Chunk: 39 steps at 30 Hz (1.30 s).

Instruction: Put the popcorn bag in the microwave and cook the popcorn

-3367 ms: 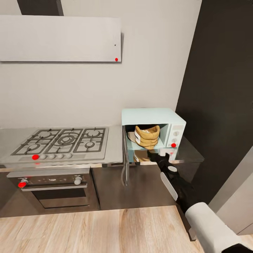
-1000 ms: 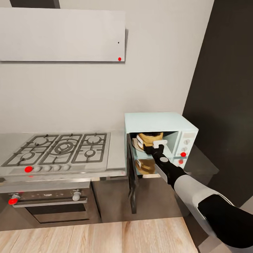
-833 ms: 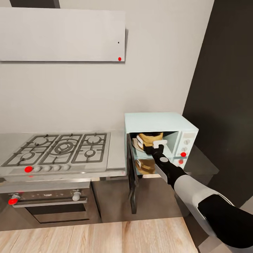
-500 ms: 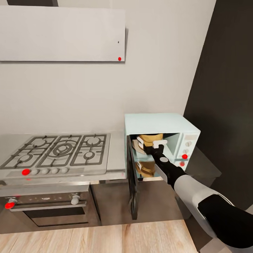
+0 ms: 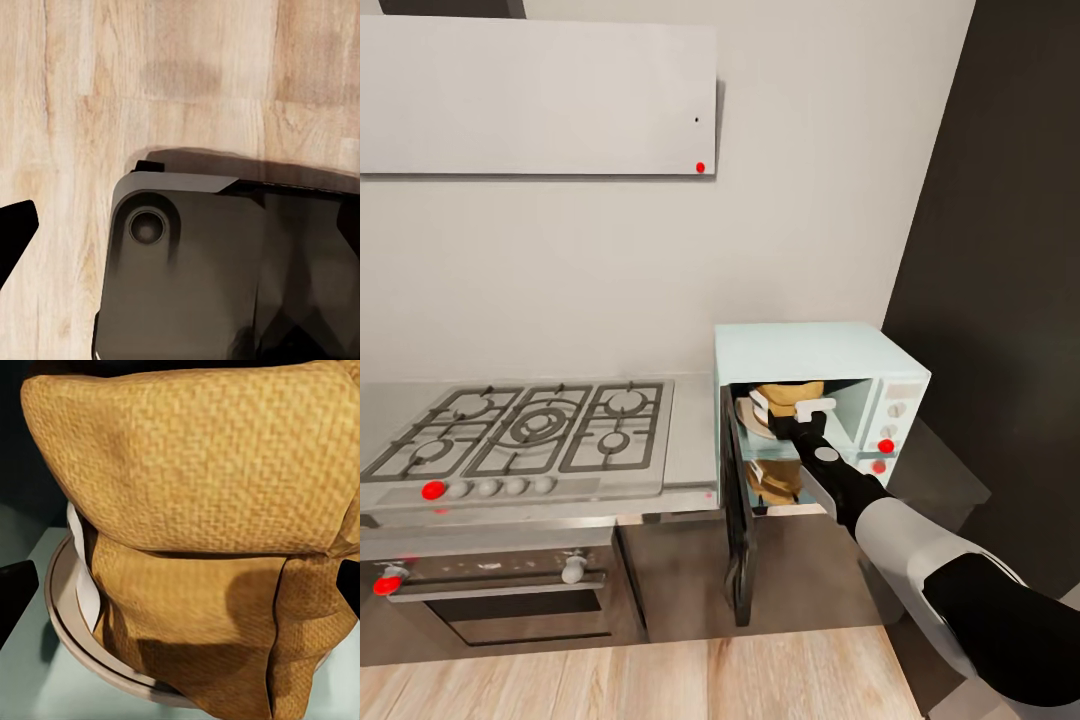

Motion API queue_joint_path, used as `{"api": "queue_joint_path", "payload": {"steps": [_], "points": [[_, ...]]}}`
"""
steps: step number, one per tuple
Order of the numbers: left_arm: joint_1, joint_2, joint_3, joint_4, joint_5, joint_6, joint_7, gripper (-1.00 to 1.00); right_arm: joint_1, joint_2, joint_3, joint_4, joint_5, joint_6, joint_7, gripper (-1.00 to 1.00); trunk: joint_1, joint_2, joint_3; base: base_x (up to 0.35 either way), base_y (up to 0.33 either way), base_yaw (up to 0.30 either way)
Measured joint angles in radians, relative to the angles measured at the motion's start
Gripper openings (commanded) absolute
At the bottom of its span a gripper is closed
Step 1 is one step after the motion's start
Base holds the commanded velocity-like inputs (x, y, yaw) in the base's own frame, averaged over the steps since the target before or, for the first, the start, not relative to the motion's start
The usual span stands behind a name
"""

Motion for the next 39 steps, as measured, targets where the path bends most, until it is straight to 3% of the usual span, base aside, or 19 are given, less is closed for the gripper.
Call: {"api": "queue_joint_path", "payload": {"steps": [6,12,21,24,39], "points": [[0.000,0.000,0.000,0.000,0.000,0.000,0.000,1.00,0.000,0.000,0.000,0.000,0.000,0.000,0.000,1.00,0.000,0.000,0.000,0.120,0.000,0.000],[0.000,0.000,0.000,0.000,0.000,0.000,0.000,1.00,-0.001,0.000,-0.008,-0.001,0.006,-0.002,-0.043,1.00,0.000,-0.001,0.000,0.069,0.000,0.000],[0.000,-0.001,0.000,0.000,0.000,0.000,0.000,1.00,-0.001,0.000,-0.008,-0.001,0.006,-0.002,-0.041,1.00,0.000,-0.001,0.000,-0.020,0.000,0.000],[0.000,-0.001,0.000,0.000,0.000,0.000,0.000,1.00,0.000,0.000,0.000,0.000,0.000,0.000,0.000,1.00,0.000,0.000,0.000,-0.164,0.000,0.000],[0.000,0.000,0.000,0.000,0.000,0.000,0.000,1.00,0.000,-0.002,0.000,0.000,0.000,0.000,0.000,1.00,0.000,0.000,0.000,-0.052,0.000,0.000]]}}
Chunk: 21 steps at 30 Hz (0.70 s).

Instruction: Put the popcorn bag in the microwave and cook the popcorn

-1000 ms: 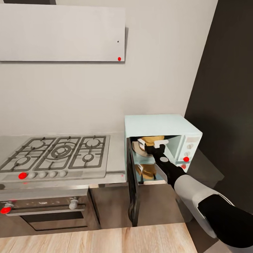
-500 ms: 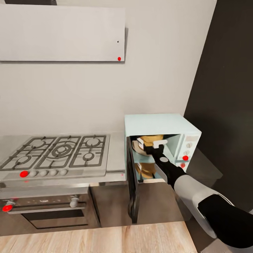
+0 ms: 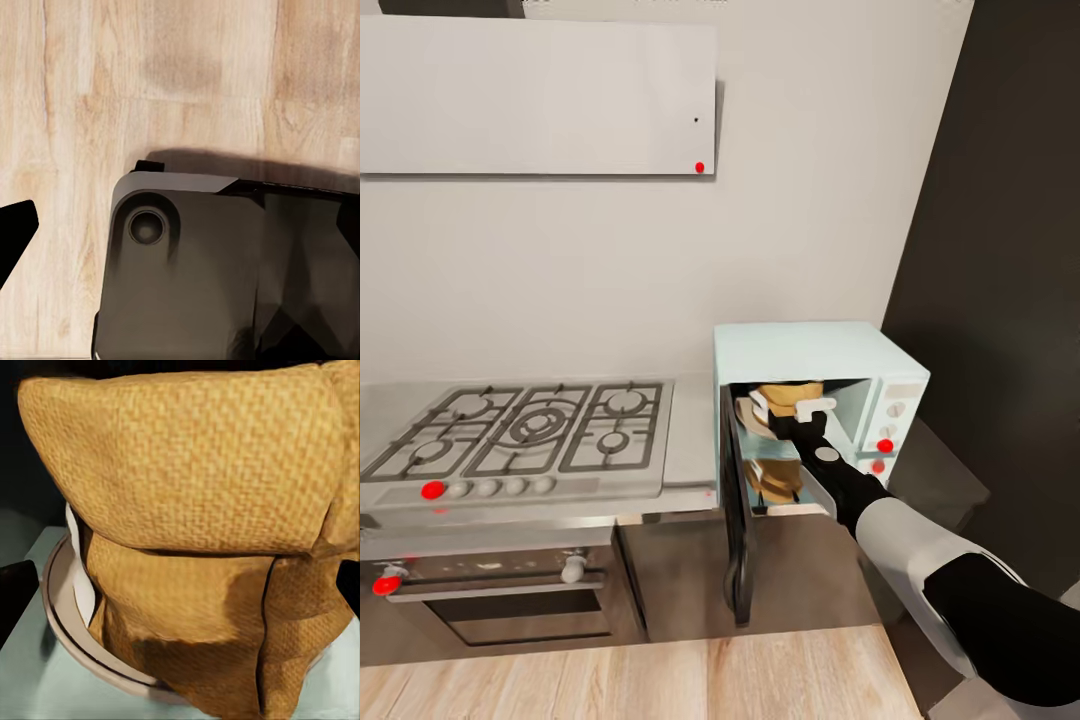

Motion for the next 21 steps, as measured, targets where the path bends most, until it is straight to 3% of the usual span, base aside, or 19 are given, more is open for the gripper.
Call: {"api": "queue_joint_path", "payload": {"steps": [11,21], "points": [[0.000,0.000,0.000,0.000,0.000,0.000,0.000,1.00,0.000,-0.002,0.000,0.000,0.000,0.000,0.000,1.00,0.000,0.000,0.000,-0.080,0.000,0.000],[0.000,-0.001,0.000,0.000,0.000,0.000,0.000,1.00,0.000,-0.016,0.000,0.000,0.000,0.000,0.000,1.00,0.000,0.000,0.000,-0.320,0.000,0.000]]}}
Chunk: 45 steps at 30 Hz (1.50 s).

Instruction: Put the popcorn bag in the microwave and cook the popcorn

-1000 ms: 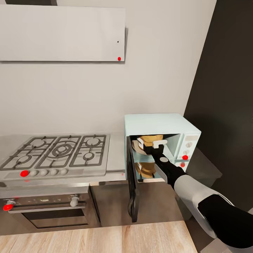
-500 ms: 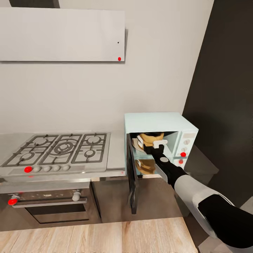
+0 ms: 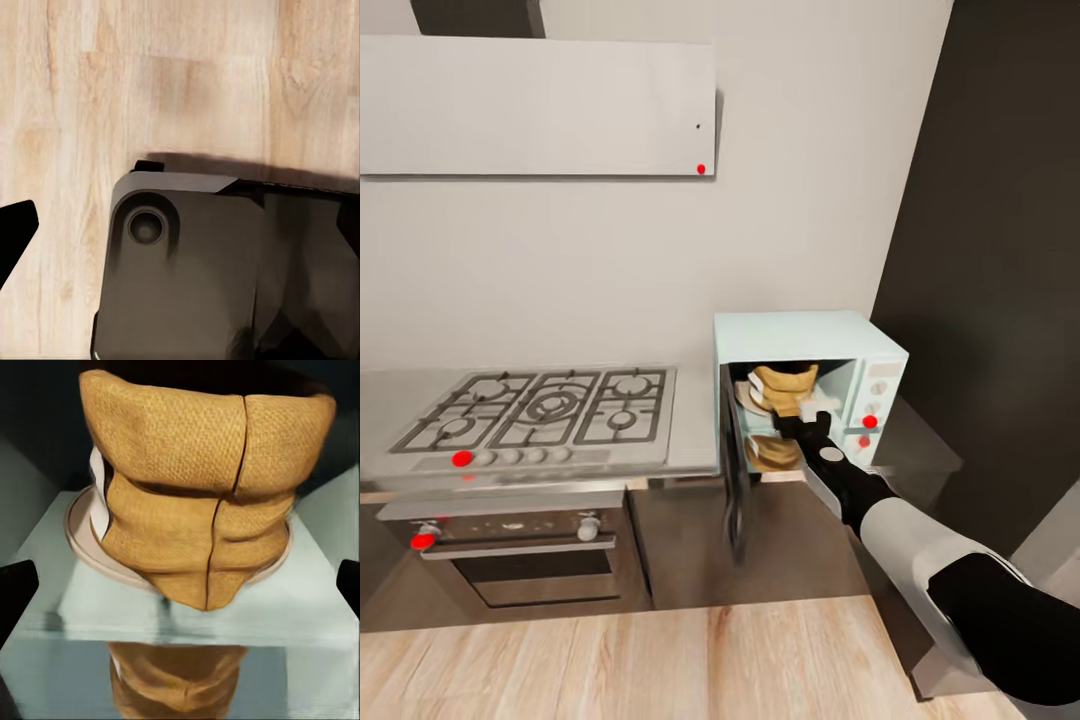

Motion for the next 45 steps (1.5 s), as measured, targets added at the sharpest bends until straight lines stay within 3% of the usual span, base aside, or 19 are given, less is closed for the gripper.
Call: {"api": "queue_joint_path", "payload": {"steps": [9,11,14,15,16,19,20,22,25,30,32,34,36,38,40,42,43,45], "points": [[0.000,0.001,0.000,0.000,0.000,0.000,0.000,1.00,0.008,-0.004,0.003,-0.018,0.000,0.000,0.010,1.00,0.000,0.000,0.000,-0.228,0.000,0.000],[0.000,0.001,0.001,0.000,0.005,0.000,0.000,1.00,0.040,-0.010,0.001,-0.115,-0.001,0.002,0.067,1.00,0.000,0.000,0.000,-0.237,0.000,0.000],[0.000,0.001,0.003,0.000,0.009,0.000,0.000,1.00,0.206,-0.076,-0.004,-0.451,0.001,0.044,0.083,1.00,0.000,0.000,0.000,-0.321,0.000,0.000],[0.000,0.001,0.003,0.000,0.010,0.000,0.000,1.00,0.278,-0.114,-0.006,-0.599,0.000,0.104,0.077,1.00,0.000,0.000,0.000,-0.338,0.000,0.000],[0.000,0.001,0.003,0.000,0.010,0.000,0.000,1.00,0.314,-0.138,-0.007,-0.675,0.000,0.130,0.069,1.00,0.000,0.000,0.000,-0.341,0.000,0.000],[0.000,0.000,0.004,0.000,0.010,0.000,0.000,1.00,0.499,-0.245,-0.018,-1.003,-0.003,0.193,0.016,1.00,0.000,0.000,0.000,-0.204,0.000,0.000],[0.000,0.001,0.004,0.000,0.010,0.000,0.000,1.00,0.583,-0.284,-0.048,-1.122,-0.004,0.216,0.001,1.00,-0.001,-0.001,0.000,-0.028,0.000,0.000],[0.000,0.001,0.004,0.000,0.010,0.000,0.000,1.00,0.686,-0.317,-0.118,-1.226,-0.004,0.227,-0.004,1.00,-0.001,0.000,0.000,-0.012,0.000,0.000],[0.000,0.001,0.004,0.000,0.010,0.000,0.000,1.00,0.751,-0.328,-0.165,-1.251,-0.003,0.223,0.000,1.00,-0.001,0.000,0.000,-0.003,0.000,0.000],[-0.023,-0.010,0.002,-0.007,0.005,0.000,0.008,1.00,0.886,-0.373,-0.182,-1.262,0.006,0.173,0.016,1.00,-0.001,0.000,0.000,0.000,0.000,0.000],[-0.053,-0.016,-0.003,-0.024,0.000,0.000,0.007,1.00,0.973,-0.391,-0.182,-1.263,0.020,0.104,0.020,1.00,-0.001,0.000,0.000,0.000,0.000,0.000],[-0.136,-0.039,-0.015,-0.159,-0.001,0.000,-0.003,1.00,1.073,-0.393,-0.175,-1.261,0.060,0.045,0.022,1.00,-0.001,0.000,0.000,0.000,0.000,0.000],[-0.138,-0.050,-0.040,-0.294,0.000,0.000,-0.007,1.00,1.162,-0.393,-0.181,-1.262,0.070,0.028,0.027,1.00,-0.001,0.000,0.000,0.000,0.000,0.000],[-0.144,-0.067,-0.101,-0.491,0.003,0.006,-0.010,1.00,1.256,-0.394,-0.194,-1.261,0.073,-0.051,0.029,1.00,-0.001,0.000,0.000,0.000,0.000,0.000],[-0.185,-0.084,-0.133,-0.629,0.008,0.038,-0.010,1.00,1.352,-0.393,-0.202,-1.257,0.073,-0.112,0.028,1.00,-0.001,-0.001,0.000,0.000,0.000,0.000],[-0.260,-0.098,-0.143,-0.681,0.009,0.078,-0.011,1.00,1.428,-0.392,-0.203,-1.252,0.072,-0.142,0.029,1.00,-0.001,0.000,0.000,0.000,0.000,0.000],[-0.326,-0.103,-0.145,-0.692,0.009,0.091,-0.009,1.00,1.451,-0.390,-0.203,-1.239,0.070,-0.154,0.025,1.00,-0.001,0.000,0.000,0.000,0.000,0.000],[-0.421,-0.106,-0.146,-0.700,0.009,0.101,-0.007,1.00,1.467,-0.386,-0.203,-1.179,0.063,-0.173,0.022,1.00,-0.001,0.000,0.000,0.000,0.000,0.000]]}}
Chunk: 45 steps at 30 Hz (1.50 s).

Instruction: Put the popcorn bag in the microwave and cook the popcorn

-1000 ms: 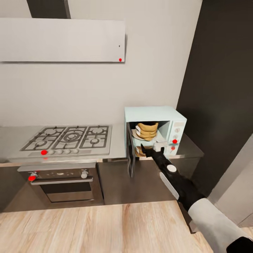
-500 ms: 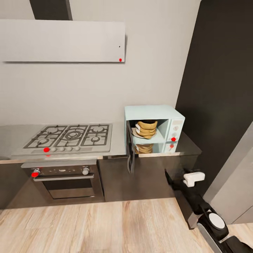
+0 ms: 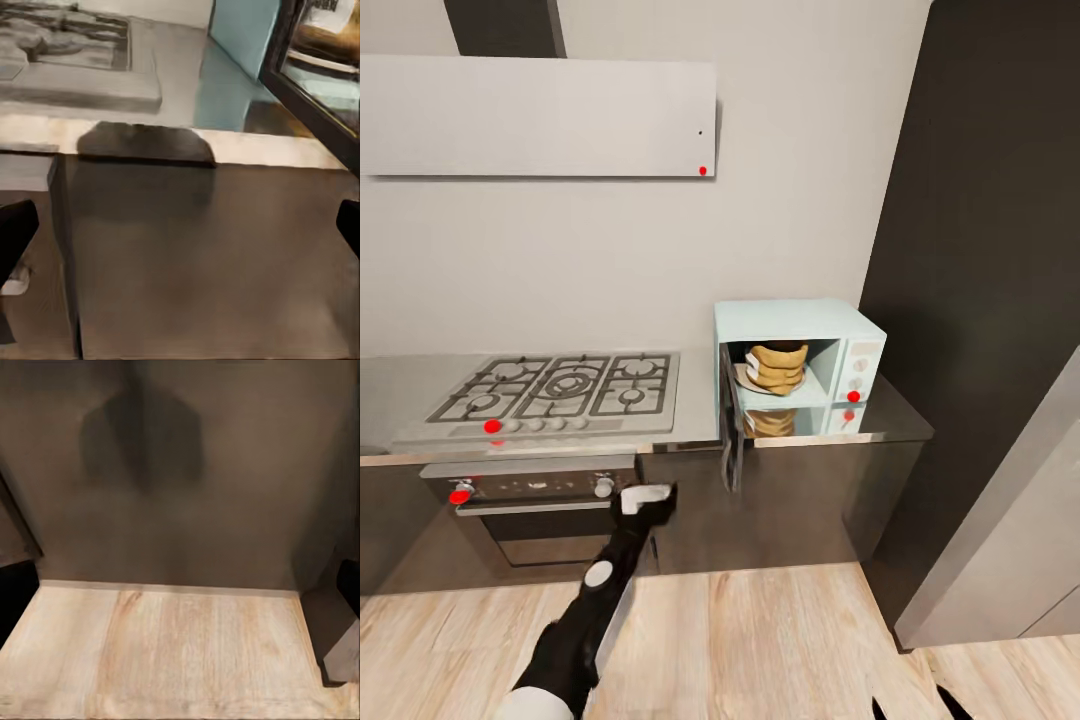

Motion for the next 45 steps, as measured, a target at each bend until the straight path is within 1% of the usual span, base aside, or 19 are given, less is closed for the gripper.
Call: {"api": "queue_joint_path", "payload": {"steps": [1,2,5,6,7,8,9,10,11,12,14,16,30,31,32,33,35,40,45], "points": [[-0.063,-0.001,0.000,-0.001,0.000,0.002,0.004,1.00,0.004,0.002,0.001,0.039,-0.002,-0.018,0.001,1.00,0.000,0.000,0.000,0.000,0.000,0.000],[-0.103,-0.001,0.000,-0.002,0.000,0.004,0.006,1.00,0.006,0.003,0.002,0.070,-0.003,-0.039,0.001,1.00,0.000,0.000,0.000,0.000,0.000,0.000],[-0.174,0.001,0.007,0.008,0.003,0.006,0.009,1.00,0.006,0.007,0.006,0.147,0.003,-0.071,0.004,1.00,0.000,0.000,0.000,0.000,0.000,-0.129],[-0.190,0.001,0.008,0.017,0.004,0.006,0.010,1.00,0.006,0.008,0.007,0.158,0.005,-0.073,0.004,1.00,0.000,0.000,0.000,0.000,0.000,-0.258],[-0.225,0.001,0.009,0.044,0.004,0.006,0.011,1.00,0.004,0.008,0.009,0.176,0.006,-0.076,0.005,1.00,0.000,0.000,0.000,0.000,0.000,-0.273],[-0.245,0.000,0.009,0.058,0.004,0.006,0.011,1.00,0.003,0.008,0.010,0.182,0.007,-0.077,0.005,1.00,0.000,0.000,0.000,0.000,0.000,-0.289],[-0.281,-0.001,0.009,0.083,0.004,0.007,0.012,1.00,0.002,0.008,0.023,0.191,0.008,-0.078,0.006,1.00,0.000,0.000,0.000,0.000,0.000,-0.294],[-0.302,-0.002,0.009,0.099,0.004,0.007,0.012,1.00,0.000,0.008,0.043,0.202,0.009,-0.078,0.007,1.00,0.000,0.000,0.000,0.000,0.000,-0.298],[-0.314,-0.009,0.007,0.124,0.004,0.008,0.012,1.00,-0.001,0.009,0.073,0.211,0.010,-0.078,0.006,1.00,0.000,0.000,0.000,0.000,0.000,-0.299],[-0.317,-0.017,0.007,0.160,0.004,0.007,0.012,1.00,-0.001,0.009,0.088,0.216,0.010,-0.078,0.006,1.00,0.000,0.000,0.000,0.000,0.000,-0.299],[-0.318,-0.017,0.006,0.194,0.004,0.007,0.011,1.00,-0.001,0.008,0.097,0.218,0.010,-0.078,0.006,1.00,0.000,0.000,0.000,0.000,0.000,-0.300],[-0.316,-0.017,0.004,0.210,0.003,0.007,0.008,1.00,-0.001,0.008,0.101,0.219,0.010,-0.078,0.006,1.00,0.000,0.000,0.000,0.000,0.000,-0.300],[-0.304,-0.017,-0.005,0.230,-0.002,0.008,-0.008,1.00,-0.001,0.008,0.110,0.217,0.009,-0.080,0.007,1.00,0.000,0.000,0.000,0.000,0.000,-0.300],[-0.305,-0.017,-0.006,0.230,-0.002,0.008,-0.020,1.00,-0.001,0.008,0.110,0.217,0.009,-0.080,0.007,1.00,0.000,0.000,0.000,0.000,0.000,-0.300],[-0.307,-0.017,-0.007,0.229,-0.002,0.008,-0.058,1.00,-0.001,0.009,0.115,0.216,0.010,-0.080,0.007,1.00,0.000,0.000,0.000,0.000,0.000,-0.300],[-0.309,-0.016,-0.005,0.229,-0.001,0.008,-0.080,1.00,-0.001,0.008,0.126,0.214,0.010,-0.080,0.007,1.00,0.000,0.000,0.000,0.000,0.000,-0.300],[-0.307,-0.016,-0.003,0.228,-0.001,0.007,-0.087,1.00,-0.001,0.007,0.134,0.209,0.010,-0.079,0.007,1.00,0.000,0.000,0.000,0.000,0.000,-0.300],[-0.287,-0.016,-0.003,0.227,-0.002,0.006,-0.085,1.00,-0.001,0.007,0.133,0.204,0.008,-0.078,0.006,1.00,0.000,0.000,0.000,0.017,-0.015,-0.092],[-0.283,-0.016,-0.004,0.227,-0.001,0.006,-0.084,1.00,-0.001,0.007,0.129,0.203,0.007,-0.078,0.006,1.00,-0.001,0.000,0.000,0.227,-0.193,-0.004]]}}
